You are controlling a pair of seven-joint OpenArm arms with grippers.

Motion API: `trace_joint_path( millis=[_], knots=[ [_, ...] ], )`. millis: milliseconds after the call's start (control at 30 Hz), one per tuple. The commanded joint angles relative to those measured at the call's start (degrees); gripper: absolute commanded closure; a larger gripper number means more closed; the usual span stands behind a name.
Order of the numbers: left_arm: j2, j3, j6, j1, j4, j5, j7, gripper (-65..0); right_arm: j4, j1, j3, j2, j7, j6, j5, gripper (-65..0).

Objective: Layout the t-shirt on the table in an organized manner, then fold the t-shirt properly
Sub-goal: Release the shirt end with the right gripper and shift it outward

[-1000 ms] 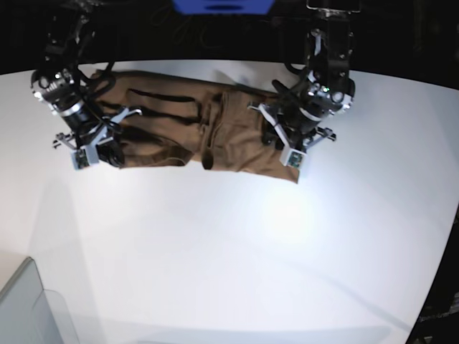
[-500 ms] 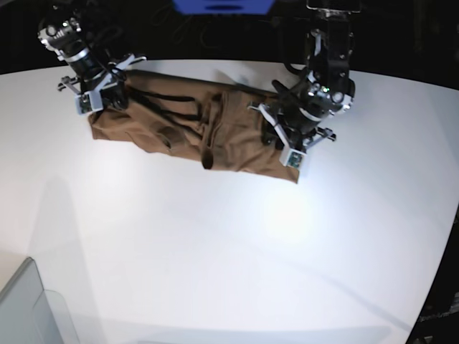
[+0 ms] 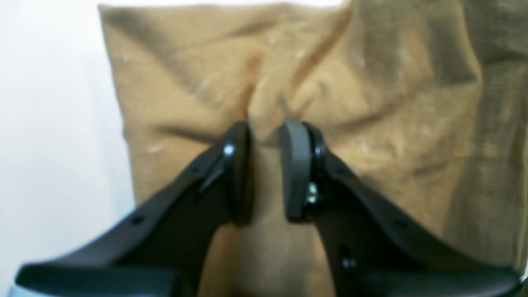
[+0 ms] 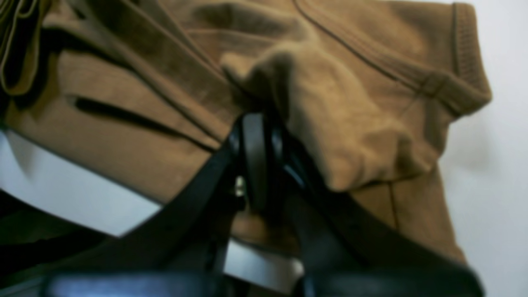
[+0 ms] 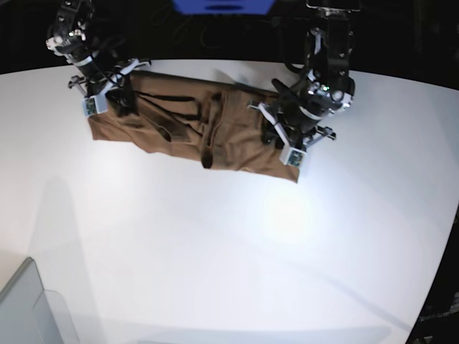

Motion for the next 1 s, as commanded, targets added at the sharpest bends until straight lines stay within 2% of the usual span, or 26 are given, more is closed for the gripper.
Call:
trace_joint_path(
  millis=[0,67,267,367,733,967],
  knots=[
    [0.2,0.2,-0.2,1.2,-0.7,2.0,6.1,-14.9,0.7,-0.1,0.0,0.7,0.7,0.2,0.5,0.0],
    [0.2,0.3,-0.2,1.2,-0.7,2.0,6.1,-14.9,0.7,-0.1,0.0,0.8,0.7,0.2,0.5,-3.1],
    [0.2,0.2,-0.2,1.6,-0.8,2.0,6.1,-14.9,1.4,0.0,0.0,0.8,0.7,0.2,0.5,-19.9],
    [0.2,0.2,-0.2,1.7,-0.8,2.0,6.1,-14.9,3.6,-0.3,0.2,0.8,0.7,0.2,0.5,-24.9],
    [0.2,0.3,-0.2,1.6,-0.8,2.0,6.1,-14.9,7.2,-1.7,0.5,0.5,0.2,0.2,0.5,-39.0],
    [0.2,0.2,-0.2,2.1,-0.8,2.0,6.3,-14.9,10.3,-2.6,7.7,-1.1,0.2,0.2,0.5,-40.0]
  ],
)
